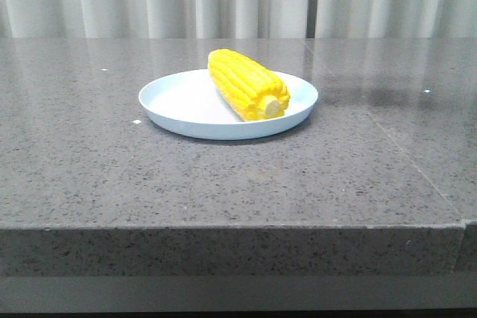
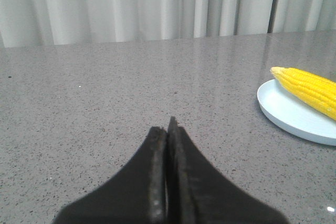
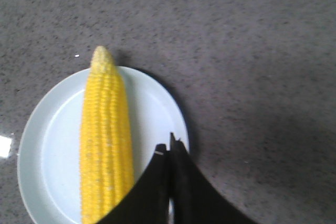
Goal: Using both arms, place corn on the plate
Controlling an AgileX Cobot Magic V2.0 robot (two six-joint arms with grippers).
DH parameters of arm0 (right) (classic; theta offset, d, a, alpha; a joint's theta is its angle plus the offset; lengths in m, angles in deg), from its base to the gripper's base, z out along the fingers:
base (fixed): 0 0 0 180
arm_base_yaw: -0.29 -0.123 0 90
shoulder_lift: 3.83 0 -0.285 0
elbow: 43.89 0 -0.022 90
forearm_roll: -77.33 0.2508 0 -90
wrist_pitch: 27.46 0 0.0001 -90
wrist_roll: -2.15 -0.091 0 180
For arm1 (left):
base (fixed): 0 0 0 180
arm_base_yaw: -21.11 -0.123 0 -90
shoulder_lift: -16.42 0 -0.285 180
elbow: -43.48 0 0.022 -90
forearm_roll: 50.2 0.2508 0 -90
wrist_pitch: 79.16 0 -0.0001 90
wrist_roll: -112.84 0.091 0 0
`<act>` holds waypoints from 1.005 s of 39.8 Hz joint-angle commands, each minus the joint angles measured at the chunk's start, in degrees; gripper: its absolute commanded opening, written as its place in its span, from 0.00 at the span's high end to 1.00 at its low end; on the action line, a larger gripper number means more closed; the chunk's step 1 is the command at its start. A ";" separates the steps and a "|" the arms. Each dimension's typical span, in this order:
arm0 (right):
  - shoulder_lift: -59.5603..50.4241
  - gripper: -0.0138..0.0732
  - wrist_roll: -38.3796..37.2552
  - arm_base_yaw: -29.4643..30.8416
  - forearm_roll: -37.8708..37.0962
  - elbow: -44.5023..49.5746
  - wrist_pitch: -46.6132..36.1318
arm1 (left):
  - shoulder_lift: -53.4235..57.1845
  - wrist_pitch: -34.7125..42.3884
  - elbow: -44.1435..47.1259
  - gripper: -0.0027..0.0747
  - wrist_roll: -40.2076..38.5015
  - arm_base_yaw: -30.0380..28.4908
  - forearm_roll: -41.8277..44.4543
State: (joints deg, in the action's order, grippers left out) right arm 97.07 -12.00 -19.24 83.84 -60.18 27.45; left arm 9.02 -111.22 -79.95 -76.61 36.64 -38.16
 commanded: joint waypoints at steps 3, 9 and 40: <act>-8.72 0.97 0.24 5.03 -4.58 5.79 -3.11 | 0.03 4.48 -1.48 0.99 -0.68 -0.07 0.33; -17.91 0.97 0.24 8.31 -11.88 17.23 -6.76 | 0.03 4.48 -1.48 0.99 -0.68 -0.07 0.33; -75.45 0.98 0.24 8.61 -13.50 65.98 -33.47 | 0.03 4.48 -1.48 0.99 -0.68 -0.07 0.33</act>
State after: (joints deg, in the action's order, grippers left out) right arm 25.19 -12.00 -10.98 71.70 5.16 0.43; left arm 9.02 -111.22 -79.95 -76.61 36.64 -38.16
